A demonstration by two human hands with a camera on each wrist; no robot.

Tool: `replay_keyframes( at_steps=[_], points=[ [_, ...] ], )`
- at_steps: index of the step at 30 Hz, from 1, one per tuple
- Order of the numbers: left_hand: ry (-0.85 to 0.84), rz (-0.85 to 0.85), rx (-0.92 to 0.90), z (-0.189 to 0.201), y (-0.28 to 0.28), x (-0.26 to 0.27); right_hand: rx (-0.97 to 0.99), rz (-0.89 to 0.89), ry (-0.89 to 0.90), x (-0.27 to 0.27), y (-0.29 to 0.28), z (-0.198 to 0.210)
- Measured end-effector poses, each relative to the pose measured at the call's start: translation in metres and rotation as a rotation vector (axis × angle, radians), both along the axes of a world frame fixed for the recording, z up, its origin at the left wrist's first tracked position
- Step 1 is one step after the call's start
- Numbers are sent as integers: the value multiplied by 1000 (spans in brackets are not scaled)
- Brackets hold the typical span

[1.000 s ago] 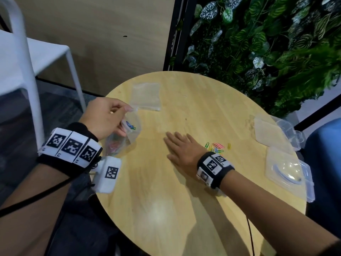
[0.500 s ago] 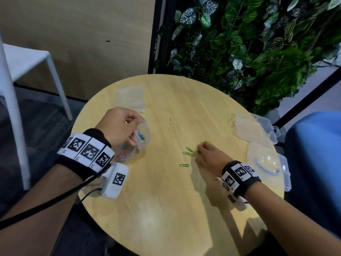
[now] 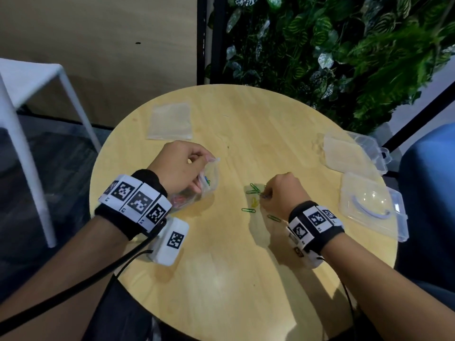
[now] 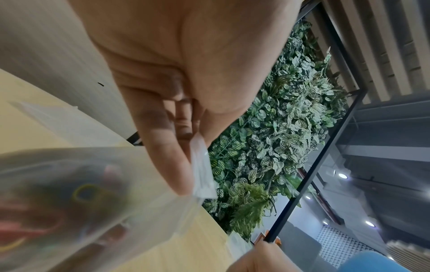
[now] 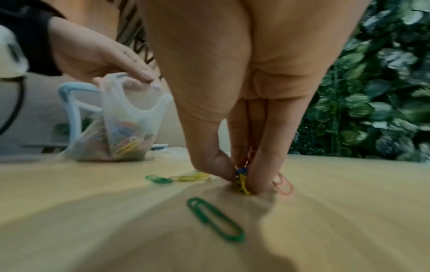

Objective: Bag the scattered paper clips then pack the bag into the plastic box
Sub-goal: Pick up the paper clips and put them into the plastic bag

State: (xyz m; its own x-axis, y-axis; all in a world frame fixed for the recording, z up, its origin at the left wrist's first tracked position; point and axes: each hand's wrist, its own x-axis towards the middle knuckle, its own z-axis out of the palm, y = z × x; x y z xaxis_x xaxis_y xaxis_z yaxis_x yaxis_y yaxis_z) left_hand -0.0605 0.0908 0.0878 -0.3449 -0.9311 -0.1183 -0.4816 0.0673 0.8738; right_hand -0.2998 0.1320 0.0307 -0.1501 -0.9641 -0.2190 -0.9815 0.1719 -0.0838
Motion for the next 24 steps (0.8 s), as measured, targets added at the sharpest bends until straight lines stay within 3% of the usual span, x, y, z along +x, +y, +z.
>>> replay_keyframes(
  at_steps=[8,12,15,17,21,24],
  points=[
    [-49,-68,-5,-9,8,-25,-66,-283,-589,-37,-17,22],
    [-27,-41,-15,-13,6,-33,-88,-398,-1323,-21,-17,47],
    [14,-10,-16,-13,4,-39,-22,-346,-1540,6,-10,55],
    [67,9,7,-11,4,-45,-59,-277,-1450,19,-6,45],
    [152,20,73,-12,8,-52,-294,162,-752,31,0,33],
    [164,12,68,-14,9,-52,-217,422,-501,36,3,40]
  ],
)
